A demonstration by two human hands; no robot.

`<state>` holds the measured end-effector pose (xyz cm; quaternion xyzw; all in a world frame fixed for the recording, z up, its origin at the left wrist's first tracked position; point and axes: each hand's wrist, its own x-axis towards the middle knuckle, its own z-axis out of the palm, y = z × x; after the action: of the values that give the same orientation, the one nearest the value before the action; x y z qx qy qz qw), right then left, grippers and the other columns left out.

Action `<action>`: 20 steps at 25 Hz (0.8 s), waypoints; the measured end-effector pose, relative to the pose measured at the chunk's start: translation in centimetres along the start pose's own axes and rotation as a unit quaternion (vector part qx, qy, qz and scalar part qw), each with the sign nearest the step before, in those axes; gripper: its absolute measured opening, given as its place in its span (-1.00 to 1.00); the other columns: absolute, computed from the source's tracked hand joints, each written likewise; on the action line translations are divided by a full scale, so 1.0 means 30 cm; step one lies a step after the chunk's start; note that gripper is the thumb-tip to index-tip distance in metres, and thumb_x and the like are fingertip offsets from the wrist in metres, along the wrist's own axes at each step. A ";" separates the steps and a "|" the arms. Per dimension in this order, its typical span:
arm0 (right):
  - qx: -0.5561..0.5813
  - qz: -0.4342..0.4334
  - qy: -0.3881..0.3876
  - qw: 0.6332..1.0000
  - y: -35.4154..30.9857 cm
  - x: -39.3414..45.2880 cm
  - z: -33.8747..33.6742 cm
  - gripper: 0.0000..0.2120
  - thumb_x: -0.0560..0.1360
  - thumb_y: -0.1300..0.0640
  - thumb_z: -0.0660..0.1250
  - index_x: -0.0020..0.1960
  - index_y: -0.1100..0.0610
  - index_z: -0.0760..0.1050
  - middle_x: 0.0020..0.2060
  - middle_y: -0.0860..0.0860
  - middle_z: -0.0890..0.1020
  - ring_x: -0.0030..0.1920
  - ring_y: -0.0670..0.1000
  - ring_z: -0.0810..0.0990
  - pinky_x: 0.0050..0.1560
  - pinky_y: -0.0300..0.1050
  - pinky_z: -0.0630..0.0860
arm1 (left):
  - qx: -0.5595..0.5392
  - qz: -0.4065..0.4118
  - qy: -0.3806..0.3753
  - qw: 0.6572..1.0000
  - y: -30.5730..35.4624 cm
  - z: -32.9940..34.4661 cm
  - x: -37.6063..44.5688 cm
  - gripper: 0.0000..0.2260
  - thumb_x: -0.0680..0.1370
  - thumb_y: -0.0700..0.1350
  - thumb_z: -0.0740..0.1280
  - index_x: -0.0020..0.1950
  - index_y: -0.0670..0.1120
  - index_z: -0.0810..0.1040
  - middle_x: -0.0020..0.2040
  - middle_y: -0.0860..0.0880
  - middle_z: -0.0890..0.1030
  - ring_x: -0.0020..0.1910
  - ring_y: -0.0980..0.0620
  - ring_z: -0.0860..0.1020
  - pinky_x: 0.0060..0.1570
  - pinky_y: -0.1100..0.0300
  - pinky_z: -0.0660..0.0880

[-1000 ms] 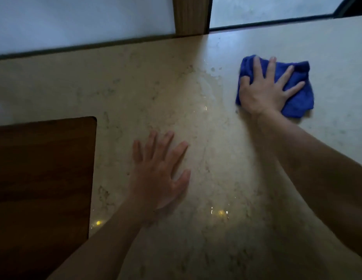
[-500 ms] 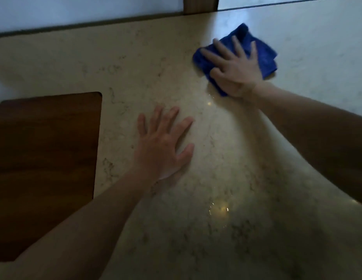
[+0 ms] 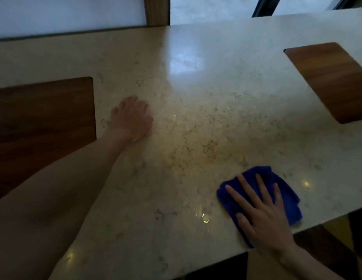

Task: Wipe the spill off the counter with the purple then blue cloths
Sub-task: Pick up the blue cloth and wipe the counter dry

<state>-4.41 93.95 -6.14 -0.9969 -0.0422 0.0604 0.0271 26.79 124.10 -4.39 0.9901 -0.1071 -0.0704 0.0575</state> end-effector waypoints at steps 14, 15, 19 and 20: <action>0.103 0.294 0.026 0.950 -0.580 0.446 0.008 -0.40 0.57 -0.19 -0.05 0.60 -0.17 -0.01 0.60 0.01 0.06 0.57 0.30 -0.02 0.45 0.45 -0.09 | 0.034 -0.010 -0.040 0.999 -0.488 0.007 -0.011 -0.40 0.47 0.51 -0.21 0.49 0.43 -0.16 0.61 0.10 -0.10 0.58 -0.15 -0.15 0.38 -0.48 -0.17; 0.103 0.282 0.032 0.953 -0.571 0.567 -0.002 -0.40 0.58 -0.19 -0.07 0.60 -0.18 -0.04 0.61 0.01 0.03 0.57 0.29 -0.06 0.46 0.44 -0.12 | 0.038 -0.011 -0.036 0.999 -0.489 0.012 -0.012 -0.40 0.46 0.50 -0.23 0.50 0.42 -0.18 0.61 0.09 -0.11 0.58 -0.14 -0.16 0.38 -0.47 -0.18; 0.093 0.245 0.040 0.964 -0.493 1.113 -0.068 -0.41 0.58 -0.21 -0.09 0.59 -0.20 -0.10 0.62 0.01 -0.05 0.57 0.29 -0.14 0.46 0.44 -0.20 | 0.049 -0.015 -0.031 0.998 -0.484 0.016 -0.014 -0.40 0.48 0.48 -0.24 0.51 0.40 -0.23 0.62 0.07 -0.14 0.58 -0.15 -0.19 0.41 -0.45 -0.17; 0.090 0.241 0.027 0.966 -0.464 1.261 -0.088 -0.41 0.59 -0.22 -0.10 0.59 -0.21 -0.14 0.62 0.00 -0.10 0.57 0.28 -0.19 0.45 0.44 -0.24 | 0.046 -0.018 -0.032 0.998 -0.487 0.017 -0.013 -0.40 0.49 0.48 -0.23 0.51 0.39 -0.24 0.62 0.07 -0.14 0.58 -0.15 -0.20 0.41 -0.45 -0.17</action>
<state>32.21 110.98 -7.15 -0.9723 0.2061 0.0413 0.1027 29.32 138.31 -6.72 0.9907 -0.0943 -0.0981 0.0076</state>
